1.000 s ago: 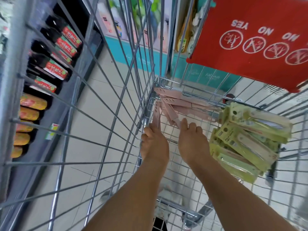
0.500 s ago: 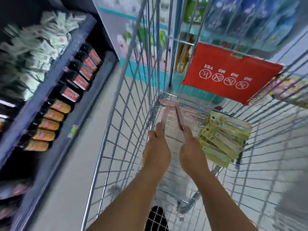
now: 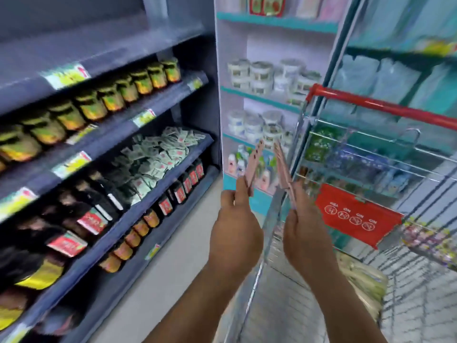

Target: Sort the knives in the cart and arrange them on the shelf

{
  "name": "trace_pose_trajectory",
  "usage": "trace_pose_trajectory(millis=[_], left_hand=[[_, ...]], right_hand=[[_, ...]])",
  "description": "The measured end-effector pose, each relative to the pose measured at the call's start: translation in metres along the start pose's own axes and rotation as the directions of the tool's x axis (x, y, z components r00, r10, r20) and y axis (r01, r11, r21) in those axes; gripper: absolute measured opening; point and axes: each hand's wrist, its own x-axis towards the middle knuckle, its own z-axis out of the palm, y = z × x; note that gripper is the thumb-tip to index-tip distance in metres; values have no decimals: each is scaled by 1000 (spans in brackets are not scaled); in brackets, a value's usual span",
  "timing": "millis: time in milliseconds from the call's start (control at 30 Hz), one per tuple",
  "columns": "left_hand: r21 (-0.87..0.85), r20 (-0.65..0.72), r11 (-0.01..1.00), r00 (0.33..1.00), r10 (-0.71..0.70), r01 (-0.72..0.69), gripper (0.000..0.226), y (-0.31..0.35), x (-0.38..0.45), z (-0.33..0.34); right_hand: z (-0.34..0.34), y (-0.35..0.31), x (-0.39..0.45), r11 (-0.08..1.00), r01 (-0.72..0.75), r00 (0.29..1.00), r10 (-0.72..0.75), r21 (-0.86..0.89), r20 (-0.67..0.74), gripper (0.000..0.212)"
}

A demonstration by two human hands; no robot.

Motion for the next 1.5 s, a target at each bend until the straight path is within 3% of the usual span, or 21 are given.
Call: trace_pose_trajectory(millis=[100,400,733,1000,1167,1367,1433,1500], left_hand=[[4,-138,1000,990,31,-31,74,-40,-12,-70],[65,-445,997,893,57,-31,69,-201,-75,-259],[30,-633,974,758,-157,227,64,-320,-139,-400],[14,-671,923,688,-277,385,59,-380,-136,-472],[18,-639,853,663,-391,521,61,-407,-101,-501],[25,-505,750,656,-561,661,69,-426,-52,-516],[94,-470,705,655,-591,703,68,-430,-41,-517],[242,-416,679,706,-573,693,56,-429,-35,-515]], right_hand=[[18,-75,-9,998,60,997,-59,28,-41,57],[109,-302,-65,955,287,954,-292,78,60,62],[188,-471,-106,859,491,840,-511,143,185,57],[247,-564,-93,781,615,729,-615,107,299,59],[284,-611,-63,784,620,730,-587,22,351,69],[321,-643,-16,787,617,731,-570,-6,375,63],[333,-646,-5,775,631,714,-556,-45,425,66],[344,-646,1,713,690,663,-556,-122,501,65]])
